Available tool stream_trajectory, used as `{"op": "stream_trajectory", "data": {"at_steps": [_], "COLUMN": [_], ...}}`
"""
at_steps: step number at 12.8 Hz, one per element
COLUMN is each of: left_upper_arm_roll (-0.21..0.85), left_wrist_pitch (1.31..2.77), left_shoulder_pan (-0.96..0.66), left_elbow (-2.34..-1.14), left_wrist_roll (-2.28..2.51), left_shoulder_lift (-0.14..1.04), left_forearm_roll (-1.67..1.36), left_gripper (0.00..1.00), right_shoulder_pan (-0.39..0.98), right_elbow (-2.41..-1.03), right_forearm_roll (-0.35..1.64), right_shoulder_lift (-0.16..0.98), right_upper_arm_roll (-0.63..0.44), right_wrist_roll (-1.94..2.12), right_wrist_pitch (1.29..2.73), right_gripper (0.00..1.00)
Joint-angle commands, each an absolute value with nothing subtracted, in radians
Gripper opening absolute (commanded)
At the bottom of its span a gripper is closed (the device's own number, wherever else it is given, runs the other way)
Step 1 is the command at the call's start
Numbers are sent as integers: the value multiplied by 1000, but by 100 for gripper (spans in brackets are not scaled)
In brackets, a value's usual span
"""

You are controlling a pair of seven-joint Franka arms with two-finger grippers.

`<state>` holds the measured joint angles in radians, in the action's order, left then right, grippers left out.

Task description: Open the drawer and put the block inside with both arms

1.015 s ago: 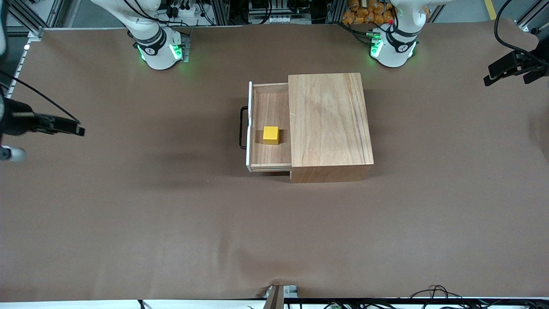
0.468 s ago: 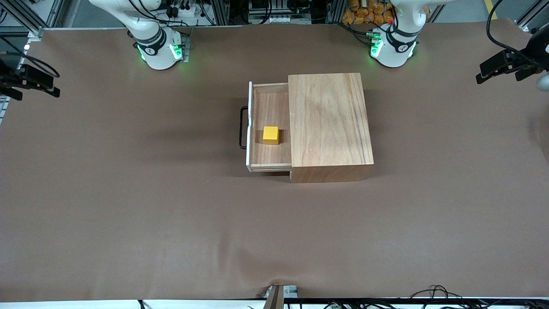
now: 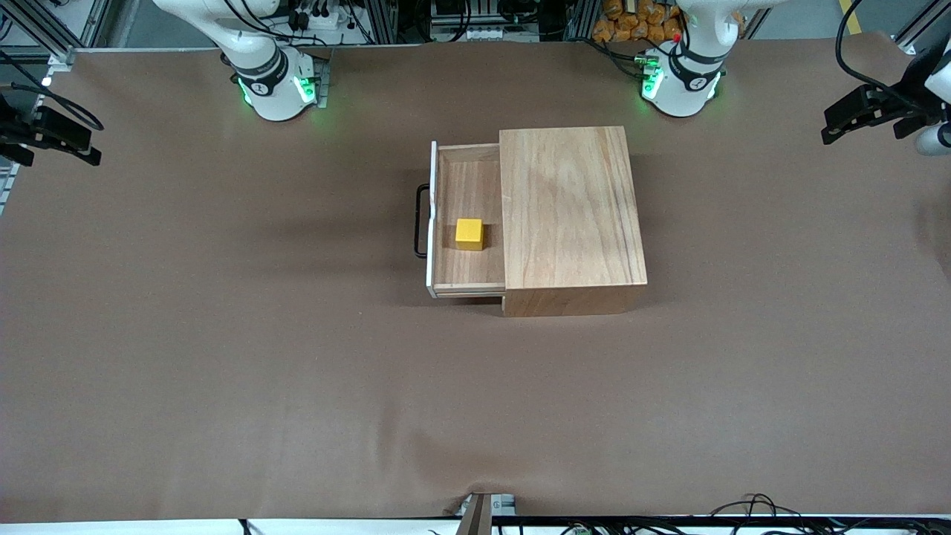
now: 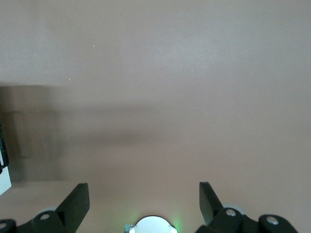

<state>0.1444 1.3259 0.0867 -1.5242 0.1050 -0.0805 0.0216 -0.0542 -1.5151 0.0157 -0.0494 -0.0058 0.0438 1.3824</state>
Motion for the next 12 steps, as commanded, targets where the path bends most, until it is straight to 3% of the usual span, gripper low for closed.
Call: {"op": "stream_trajectory", "data": {"at_steps": [1,12], "left_upper_arm_roll": [153,147], "left_wrist_pitch": [1328,1327], "left_shoulder_pan": [89,87], "left_elbow": [-1519,-1509], "left_wrist_roll": [103,117], "left_shoulder_lift": [-84,-80], "left_forearm_roll": [44,44], "left_gripper": [100,100], "right_shoulder_pan": [-44,-43], "right_elbow": [-1519,-1535], "right_forearm_roll": [21,25], "right_shoulder_lift": [-40,-46], "right_upper_arm_roll": [-15,-18], "right_wrist_roll": [9,9], "right_wrist_pitch": [1408,1387], "right_gripper": [100,100]}}
